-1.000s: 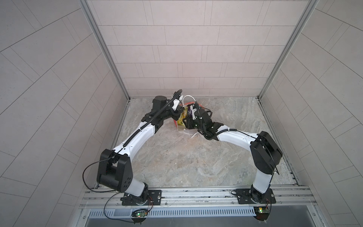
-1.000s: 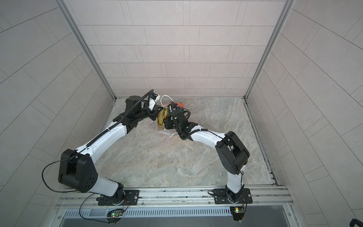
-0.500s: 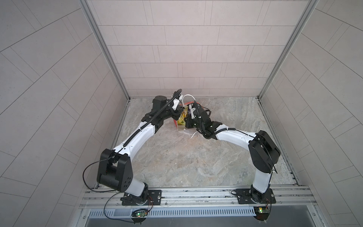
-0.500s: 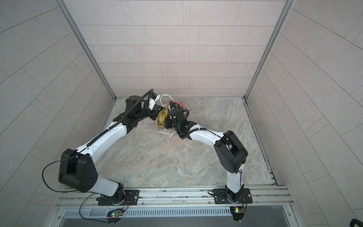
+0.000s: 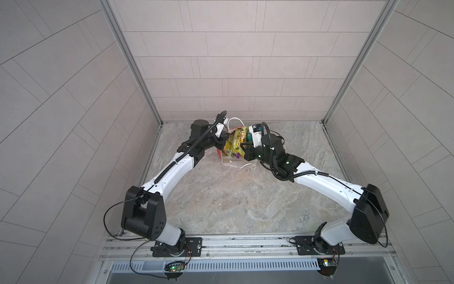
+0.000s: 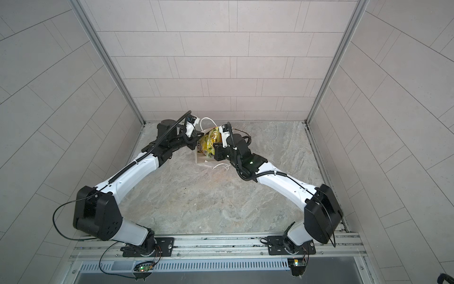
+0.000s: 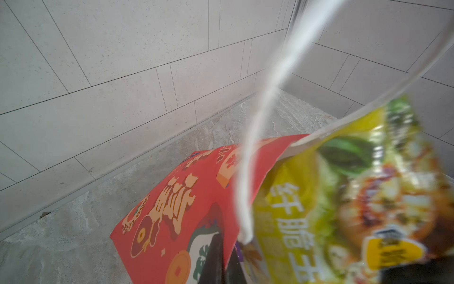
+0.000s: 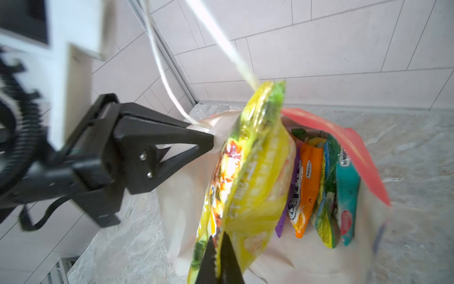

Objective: Take the snacks out of the paper bag
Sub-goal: Pick up the snack from the paper bag, then place the snack at the top-right of the table.

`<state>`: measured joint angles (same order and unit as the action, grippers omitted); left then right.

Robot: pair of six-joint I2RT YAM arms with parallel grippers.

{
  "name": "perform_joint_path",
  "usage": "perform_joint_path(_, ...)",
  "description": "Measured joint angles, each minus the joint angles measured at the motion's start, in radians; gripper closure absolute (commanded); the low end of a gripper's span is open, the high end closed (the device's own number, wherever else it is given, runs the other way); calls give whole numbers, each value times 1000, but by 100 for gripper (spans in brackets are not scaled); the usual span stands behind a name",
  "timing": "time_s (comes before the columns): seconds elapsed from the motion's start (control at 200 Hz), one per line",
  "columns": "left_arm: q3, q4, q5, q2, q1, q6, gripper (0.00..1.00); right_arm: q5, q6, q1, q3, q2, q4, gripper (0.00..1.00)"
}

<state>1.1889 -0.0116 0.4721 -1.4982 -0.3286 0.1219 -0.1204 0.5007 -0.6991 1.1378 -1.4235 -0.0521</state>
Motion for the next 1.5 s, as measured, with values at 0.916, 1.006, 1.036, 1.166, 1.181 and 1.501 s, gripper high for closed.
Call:
perform_joint_path(0.916,-17,-63,12,-19,-5,-30,100,53,543,770,-424,50,-371,100)
perform_joint_path(1.006,-17,-69,18,-23,-5,-37,100,83,555,813,-428,25,-396,100)
perform_joint_path(1.036,-17,-71,18,-23,-5,-37,100,90,559,830,-429,16,-411,100)
perform_joint_path(1.166,-17,-72,18,-24,-5,-38,100,118,571,885,-429,-26,-468,100)
perform_joint_path(1.181,-17,-72,18,-24,-5,-38,100,119,573,888,-429,-32,-473,100)
perform_joint_path(1.501,-17,-72,16,-24,-5,-36,100,62,620,938,-436,-183,-548,98)
